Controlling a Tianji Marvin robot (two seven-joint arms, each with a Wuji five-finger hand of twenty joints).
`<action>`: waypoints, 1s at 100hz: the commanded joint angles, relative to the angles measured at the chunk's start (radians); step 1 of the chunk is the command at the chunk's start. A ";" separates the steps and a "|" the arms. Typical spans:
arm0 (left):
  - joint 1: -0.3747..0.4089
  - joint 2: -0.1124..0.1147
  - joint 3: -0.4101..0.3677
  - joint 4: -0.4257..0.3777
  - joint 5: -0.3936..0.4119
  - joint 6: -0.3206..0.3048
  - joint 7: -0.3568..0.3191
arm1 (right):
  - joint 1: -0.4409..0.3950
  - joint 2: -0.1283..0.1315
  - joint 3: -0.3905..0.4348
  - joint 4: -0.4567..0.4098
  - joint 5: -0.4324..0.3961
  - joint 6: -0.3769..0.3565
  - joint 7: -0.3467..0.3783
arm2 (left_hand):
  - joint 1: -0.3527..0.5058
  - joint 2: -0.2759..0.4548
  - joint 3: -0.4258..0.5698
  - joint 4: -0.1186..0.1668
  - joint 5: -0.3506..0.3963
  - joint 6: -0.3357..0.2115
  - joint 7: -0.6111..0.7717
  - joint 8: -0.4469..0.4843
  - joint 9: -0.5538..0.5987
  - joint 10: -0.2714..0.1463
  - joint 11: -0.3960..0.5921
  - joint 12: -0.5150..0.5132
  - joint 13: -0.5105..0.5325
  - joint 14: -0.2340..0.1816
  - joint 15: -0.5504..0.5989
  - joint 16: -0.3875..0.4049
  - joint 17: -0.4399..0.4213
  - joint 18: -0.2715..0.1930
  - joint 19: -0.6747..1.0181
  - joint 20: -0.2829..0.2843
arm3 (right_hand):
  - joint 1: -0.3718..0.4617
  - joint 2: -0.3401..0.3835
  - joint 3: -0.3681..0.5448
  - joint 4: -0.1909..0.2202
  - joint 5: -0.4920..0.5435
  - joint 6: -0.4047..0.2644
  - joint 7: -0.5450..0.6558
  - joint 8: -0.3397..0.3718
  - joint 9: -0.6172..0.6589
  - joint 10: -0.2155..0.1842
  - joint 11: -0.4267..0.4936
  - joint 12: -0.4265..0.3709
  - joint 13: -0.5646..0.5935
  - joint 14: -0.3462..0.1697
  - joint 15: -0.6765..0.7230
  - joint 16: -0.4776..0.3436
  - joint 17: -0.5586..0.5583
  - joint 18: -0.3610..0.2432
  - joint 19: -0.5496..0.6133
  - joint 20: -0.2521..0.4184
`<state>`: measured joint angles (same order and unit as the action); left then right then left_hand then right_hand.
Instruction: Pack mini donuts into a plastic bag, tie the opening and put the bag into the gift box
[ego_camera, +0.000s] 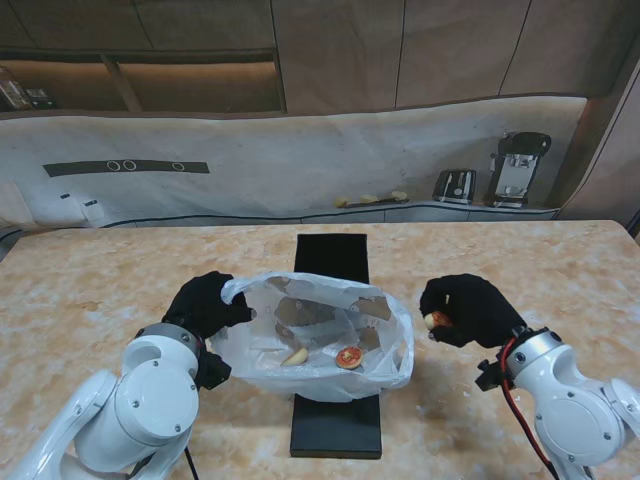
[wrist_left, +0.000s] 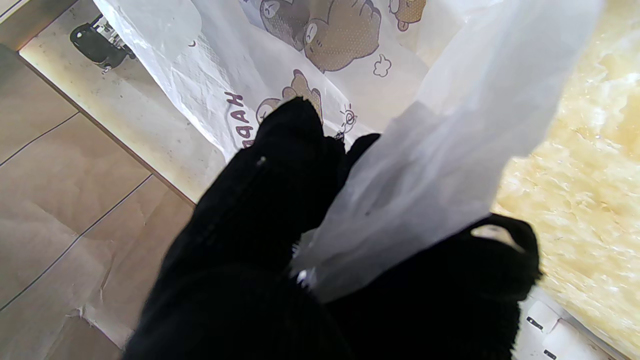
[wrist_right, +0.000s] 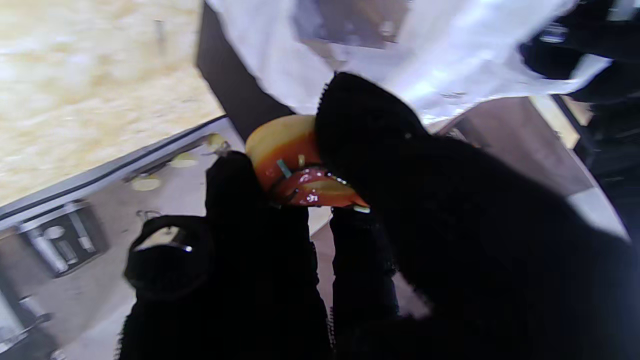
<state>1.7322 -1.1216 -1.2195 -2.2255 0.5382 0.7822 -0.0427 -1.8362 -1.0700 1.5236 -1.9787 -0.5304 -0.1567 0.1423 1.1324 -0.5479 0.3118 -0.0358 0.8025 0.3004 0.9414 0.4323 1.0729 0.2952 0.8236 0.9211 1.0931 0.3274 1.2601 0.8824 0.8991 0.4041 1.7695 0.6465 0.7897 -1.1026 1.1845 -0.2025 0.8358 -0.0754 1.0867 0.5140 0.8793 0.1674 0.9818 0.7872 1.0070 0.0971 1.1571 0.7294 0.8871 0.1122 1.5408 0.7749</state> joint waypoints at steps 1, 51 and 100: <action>0.001 -0.002 0.000 -0.008 -0.001 0.004 -0.015 | 0.016 -0.010 -0.030 -0.031 0.014 -0.006 0.019 | 0.028 0.010 -0.018 0.023 -0.007 -0.004 -0.015 -0.004 0.000 -0.015 0.007 0.000 0.017 0.018 0.007 0.023 0.030 -0.039 0.056 0.017 | 0.073 0.036 0.047 0.023 0.060 -0.034 0.107 0.032 0.012 0.001 0.013 0.052 0.004 0.080 0.013 0.013 0.023 -0.095 0.007 0.021; 0.000 -0.003 0.002 -0.009 -0.005 0.006 -0.015 | 0.167 -0.012 -0.248 -0.017 0.115 0.047 0.034 | 0.026 0.008 -0.013 0.023 -0.007 -0.004 -0.015 -0.004 -0.001 -0.015 0.009 -0.003 0.019 0.017 0.009 0.021 0.034 -0.039 0.059 0.009 | 0.066 0.051 0.031 0.025 0.050 -0.031 0.097 0.027 0.003 0.004 0.000 0.049 -0.009 0.082 0.002 0.013 0.010 -0.093 -0.005 0.026; -0.013 -0.001 0.006 -0.010 -0.006 0.019 -0.021 | 0.288 -0.003 -0.386 0.051 0.157 0.128 0.110 | 0.049 0.037 -0.045 0.022 -0.014 0.006 -0.025 -0.005 -0.008 -0.010 0.008 -0.009 0.018 0.016 0.009 0.019 0.034 -0.040 0.061 0.003 | 0.052 0.073 -0.016 0.028 0.020 -0.001 0.013 -0.023 -0.034 0.023 -0.059 -0.004 -0.036 0.094 -0.088 -0.014 -0.026 -0.043 -0.088 0.018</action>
<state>1.7159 -1.1217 -1.2107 -2.2255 0.5324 0.8003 -0.0454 -1.5512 -1.0669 1.1471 -1.9446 -0.3795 -0.0413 0.2277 1.1444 -0.5351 0.2882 -0.0359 0.8033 0.3002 0.9398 0.4323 1.0729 0.2952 0.8236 0.9184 1.0970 0.3274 1.2601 0.8824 0.9053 0.4041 1.7695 0.6466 0.7919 -1.0740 1.1430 -0.2025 0.8231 -0.0754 1.0690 0.4910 0.8689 0.1758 0.9219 0.7848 0.9817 0.1180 1.0799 0.7294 0.8613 0.1283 1.4710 0.7774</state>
